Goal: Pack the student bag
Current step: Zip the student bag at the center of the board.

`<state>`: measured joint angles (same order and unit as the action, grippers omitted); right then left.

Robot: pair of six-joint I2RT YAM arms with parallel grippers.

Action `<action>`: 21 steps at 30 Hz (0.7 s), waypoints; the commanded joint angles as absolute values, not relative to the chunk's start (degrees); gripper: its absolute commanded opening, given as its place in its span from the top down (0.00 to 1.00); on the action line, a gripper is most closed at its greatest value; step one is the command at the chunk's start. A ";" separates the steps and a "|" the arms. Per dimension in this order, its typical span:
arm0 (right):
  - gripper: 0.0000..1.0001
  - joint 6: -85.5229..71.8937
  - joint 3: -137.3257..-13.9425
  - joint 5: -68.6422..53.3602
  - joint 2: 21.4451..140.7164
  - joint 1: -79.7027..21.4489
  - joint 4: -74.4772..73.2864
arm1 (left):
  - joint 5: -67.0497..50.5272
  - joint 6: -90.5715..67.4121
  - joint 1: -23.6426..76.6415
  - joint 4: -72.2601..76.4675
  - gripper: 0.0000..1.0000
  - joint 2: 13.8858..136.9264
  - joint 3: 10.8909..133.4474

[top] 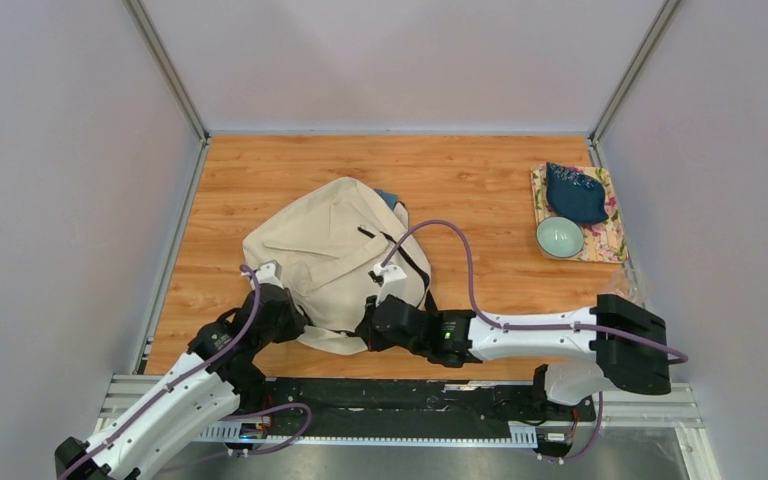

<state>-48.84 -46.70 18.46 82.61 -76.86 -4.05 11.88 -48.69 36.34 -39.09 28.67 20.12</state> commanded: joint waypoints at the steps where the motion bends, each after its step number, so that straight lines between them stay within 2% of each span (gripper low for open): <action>1: 1.00 -48.43 -45.97 24.25 77.52 -77.17 -9.84 | 20.04 -45.53 35.33 -43.32 1.00 27.86 24.08; 12: 1.00 -47.02 -47.81 32.16 69.35 -77.26 -15.20 | 22.41 -43.07 35.24 -45.61 1.00 27.86 31.28; 21: 1.00 -43.42 -49.30 37.00 66.80 -74.36 -16.17 | 24.43 -42.89 35.24 -48.95 1.00 26.19 31.73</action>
<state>-47.22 -46.92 29.76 69.84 -76.75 -11.88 14.85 -46.33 36.34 -43.75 27.22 30.22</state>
